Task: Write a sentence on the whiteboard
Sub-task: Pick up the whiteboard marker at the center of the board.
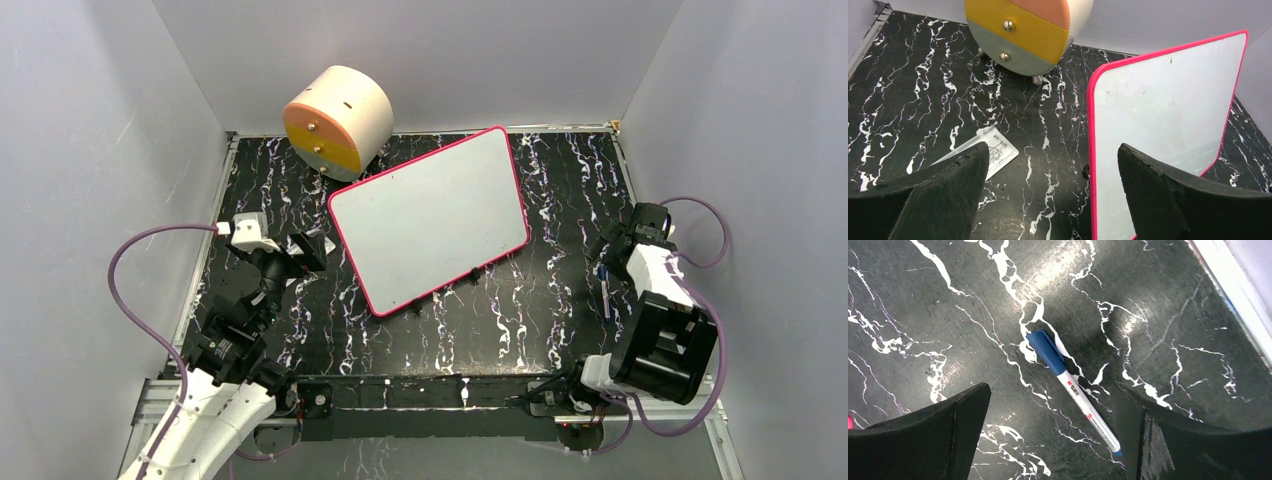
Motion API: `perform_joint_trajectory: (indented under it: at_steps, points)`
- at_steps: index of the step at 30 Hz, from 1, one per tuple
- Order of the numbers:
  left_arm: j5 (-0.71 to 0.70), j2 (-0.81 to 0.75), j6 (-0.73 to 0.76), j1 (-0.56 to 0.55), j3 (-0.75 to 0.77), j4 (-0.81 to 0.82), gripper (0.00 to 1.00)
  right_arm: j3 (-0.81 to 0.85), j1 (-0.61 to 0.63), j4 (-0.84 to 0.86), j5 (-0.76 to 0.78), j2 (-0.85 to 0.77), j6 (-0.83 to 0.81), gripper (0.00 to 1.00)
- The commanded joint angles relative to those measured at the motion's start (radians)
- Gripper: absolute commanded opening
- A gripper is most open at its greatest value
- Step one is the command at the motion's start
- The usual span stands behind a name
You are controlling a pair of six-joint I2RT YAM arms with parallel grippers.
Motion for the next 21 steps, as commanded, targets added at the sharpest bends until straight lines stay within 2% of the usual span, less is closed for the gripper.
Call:
perform_joint_trajectory:
  at_steps: [1,12,17,21]
  points:
    - [-0.037,-0.019,0.011,-0.012,0.006,0.022,0.95,-0.005,-0.01,0.077,-0.034,0.039,0.028,0.99]
    - [-0.035,-0.033,0.012,-0.013,0.007,0.02,0.95,-0.02,-0.011,0.055,-0.064,0.146,-0.037,0.97]
    - [-0.031,-0.035,0.012,-0.013,0.007,0.023,0.95,-0.031,-0.01,0.027,-0.121,0.161,-0.04,0.9]
    - [-0.029,-0.036,0.012,-0.013,0.008,0.023,0.95,-0.046,-0.003,0.014,-0.189,0.157,-0.037,0.8]
